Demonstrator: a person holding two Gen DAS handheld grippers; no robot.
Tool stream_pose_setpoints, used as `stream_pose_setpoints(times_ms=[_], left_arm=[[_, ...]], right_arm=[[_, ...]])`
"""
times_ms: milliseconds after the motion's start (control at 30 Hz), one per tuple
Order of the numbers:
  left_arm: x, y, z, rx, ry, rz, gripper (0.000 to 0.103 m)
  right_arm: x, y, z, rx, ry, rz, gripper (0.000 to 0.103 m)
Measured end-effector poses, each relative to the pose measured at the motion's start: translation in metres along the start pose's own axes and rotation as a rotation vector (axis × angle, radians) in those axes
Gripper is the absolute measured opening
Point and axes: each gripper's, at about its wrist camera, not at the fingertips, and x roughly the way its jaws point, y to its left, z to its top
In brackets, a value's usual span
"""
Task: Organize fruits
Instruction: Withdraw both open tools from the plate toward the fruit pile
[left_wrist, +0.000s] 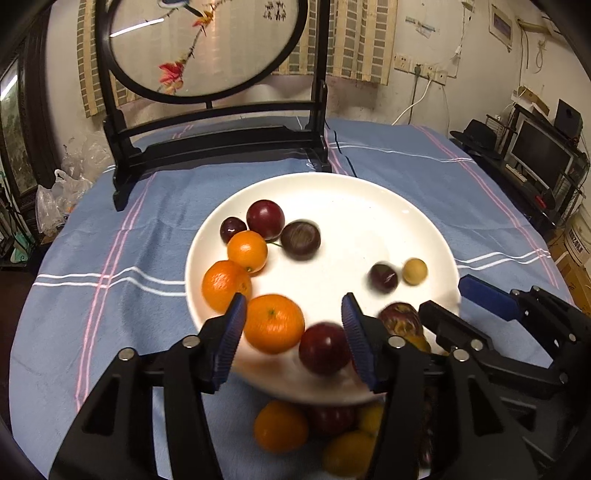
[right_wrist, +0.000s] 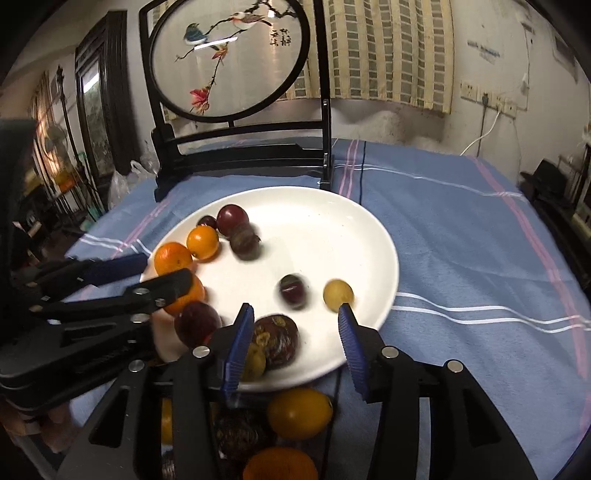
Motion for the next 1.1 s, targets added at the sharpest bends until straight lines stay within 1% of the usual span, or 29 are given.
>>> stream_pose_setpoints(times_ms=[67,133,333,433,533,667,833,900,1033,1100], left_arm=[[-0.013,0.002,-0.007,0.004,-0.015,0.010,0.058],[-0.024,0.005,-0.017,-0.002,-0.020,0.010,0.060],[-0.049,0.006,-0.049,-0.008,-0.012,-0.006,0.061],[-0.059,0.005,-0.065,-0.002,-0.007,-0.002,0.061],[-0.064,0.004,-0.078,0.004,0.004,-0.005,0.061],[-0.069,0.002,-0.089,0.016,0.014,-0.007,0.062],[-0.072,-0.002,-0.099,0.028,0.023,-0.010,0.063],[-0.072,-0.003,-0.102,0.033,0.028,-0.007,0.063],[-0.070,-0.003,-0.105,0.035,0.037,-0.009,0.063],[-0.069,-0.001,-0.107,0.039,0.041,-0.007,0.064]], right_arm=[[-0.008,0.005,-0.004,-0.023,0.000,-0.008,0.048],[-0.018,0.010,-0.009,-0.039,-0.004,-0.018,0.048],[-0.049,0.027,-0.029,-0.091,-0.015,-0.049,0.050],[-0.060,0.031,-0.039,-0.097,-0.015,-0.056,0.054],[-0.070,0.034,-0.049,-0.095,-0.010,-0.055,0.056],[-0.078,0.036,-0.058,-0.100,-0.002,-0.068,0.061],[-0.081,0.036,-0.067,-0.101,0.015,-0.086,0.063],[-0.082,0.037,-0.070,-0.103,0.021,-0.095,0.069],[-0.081,0.035,-0.076,-0.104,0.034,-0.100,0.074],[-0.080,0.032,-0.079,-0.105,0.045,-0.106,0.080]])
